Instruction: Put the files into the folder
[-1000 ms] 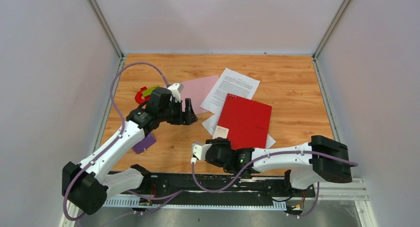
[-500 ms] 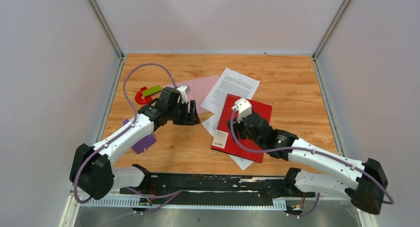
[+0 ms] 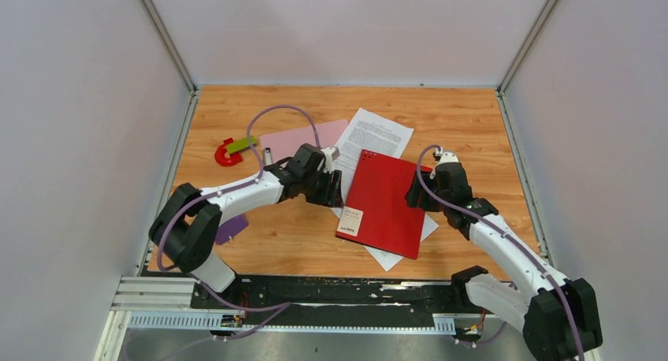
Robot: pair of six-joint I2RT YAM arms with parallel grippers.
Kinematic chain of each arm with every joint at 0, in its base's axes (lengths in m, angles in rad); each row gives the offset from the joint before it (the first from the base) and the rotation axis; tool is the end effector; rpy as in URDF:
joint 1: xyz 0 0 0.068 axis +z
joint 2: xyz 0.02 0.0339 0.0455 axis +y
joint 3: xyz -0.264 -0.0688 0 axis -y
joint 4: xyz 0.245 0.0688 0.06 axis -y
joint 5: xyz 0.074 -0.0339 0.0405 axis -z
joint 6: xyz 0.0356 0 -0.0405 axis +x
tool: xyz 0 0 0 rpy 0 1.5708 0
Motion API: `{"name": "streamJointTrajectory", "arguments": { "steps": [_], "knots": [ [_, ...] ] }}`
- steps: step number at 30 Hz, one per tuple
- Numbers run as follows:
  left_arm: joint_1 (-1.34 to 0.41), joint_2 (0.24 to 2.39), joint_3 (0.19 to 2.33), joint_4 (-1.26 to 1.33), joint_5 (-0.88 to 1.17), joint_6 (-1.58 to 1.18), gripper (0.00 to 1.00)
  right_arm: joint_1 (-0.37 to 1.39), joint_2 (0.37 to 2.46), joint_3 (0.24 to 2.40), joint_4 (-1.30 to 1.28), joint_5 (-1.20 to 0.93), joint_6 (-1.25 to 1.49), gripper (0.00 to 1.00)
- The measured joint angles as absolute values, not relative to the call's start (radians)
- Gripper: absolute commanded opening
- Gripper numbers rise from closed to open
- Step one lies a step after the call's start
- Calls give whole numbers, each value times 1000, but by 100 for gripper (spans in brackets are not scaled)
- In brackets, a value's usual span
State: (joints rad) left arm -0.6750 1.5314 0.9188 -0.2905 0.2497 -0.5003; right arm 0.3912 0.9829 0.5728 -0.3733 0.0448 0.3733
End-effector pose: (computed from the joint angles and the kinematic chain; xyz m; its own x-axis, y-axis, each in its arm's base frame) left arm 0.2379 -0.2017 0.2003 -0.8857 0.1135 -0.4502 0.3420 0.8153 -0.4673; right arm 0.1853 0.0747 0.2132 -0.7357 0.0907 -0.6712 -0.0895 0.9693 0.2290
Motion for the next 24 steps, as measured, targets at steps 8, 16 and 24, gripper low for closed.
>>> {"name": "streamJointTrajectory", "arguments": {
  "steps": [8, 16, 24],
  "knots": [
    [-687, 1722, 1038, -207, 311, -447, 55, 210, 1036, 532, -282, -125, 388, 74],
    [-687, 1798, 1073, -181, 339, -416, 49, 142, 1108, 505, -243, -142, 392, 72],
    [-687, 1848, 1096, -179, 359, -410, 36, 142, 1208, 504, -205, -142, 395, 72]
  ]
}}
